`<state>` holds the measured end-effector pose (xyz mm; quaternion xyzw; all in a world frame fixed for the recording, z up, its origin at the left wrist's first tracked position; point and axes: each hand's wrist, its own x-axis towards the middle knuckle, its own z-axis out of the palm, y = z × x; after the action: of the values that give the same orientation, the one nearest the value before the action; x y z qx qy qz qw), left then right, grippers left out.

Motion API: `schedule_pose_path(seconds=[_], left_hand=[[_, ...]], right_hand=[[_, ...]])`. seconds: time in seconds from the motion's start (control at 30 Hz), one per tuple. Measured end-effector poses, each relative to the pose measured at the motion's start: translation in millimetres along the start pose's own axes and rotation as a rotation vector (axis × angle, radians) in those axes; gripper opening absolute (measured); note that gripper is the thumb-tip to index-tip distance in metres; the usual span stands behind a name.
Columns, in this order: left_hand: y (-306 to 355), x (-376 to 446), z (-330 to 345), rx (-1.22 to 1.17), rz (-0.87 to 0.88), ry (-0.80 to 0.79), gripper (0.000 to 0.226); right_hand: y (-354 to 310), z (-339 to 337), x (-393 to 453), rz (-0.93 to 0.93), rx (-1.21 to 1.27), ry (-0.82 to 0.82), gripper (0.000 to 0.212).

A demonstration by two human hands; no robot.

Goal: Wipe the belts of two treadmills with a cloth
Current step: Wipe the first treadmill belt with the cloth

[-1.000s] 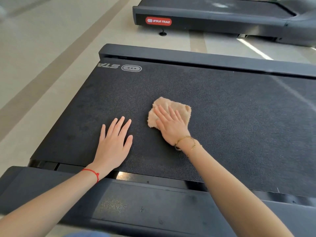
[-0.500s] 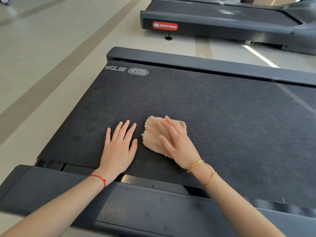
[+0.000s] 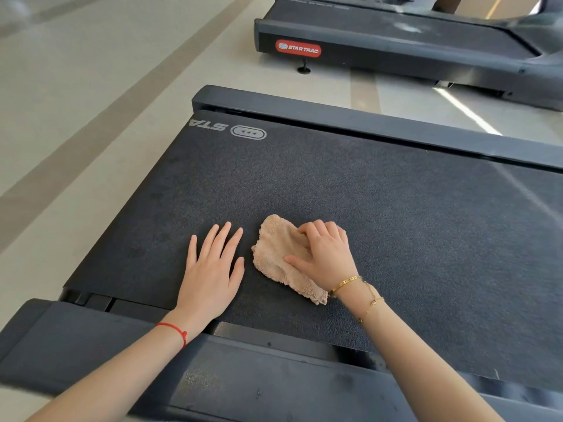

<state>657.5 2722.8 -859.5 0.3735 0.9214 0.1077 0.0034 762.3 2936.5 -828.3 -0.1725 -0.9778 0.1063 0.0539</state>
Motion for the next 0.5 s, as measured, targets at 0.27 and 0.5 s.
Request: schedule_pose_path(seconds=[0.27,0.5], left_hand=[[0.6,-1.3,-9.8,-0.071,-0.012,-0.028,0.053],[-11.8,-5.2,-29.6,-0.146,0.002,0.001,0.041]], right_hand=[[-12.5,0.9,-5.4,0.162,0.302,-0.089,0.036],[-23.7,-6.2,1.4,0.195,0.312,-0.108,0.028]])
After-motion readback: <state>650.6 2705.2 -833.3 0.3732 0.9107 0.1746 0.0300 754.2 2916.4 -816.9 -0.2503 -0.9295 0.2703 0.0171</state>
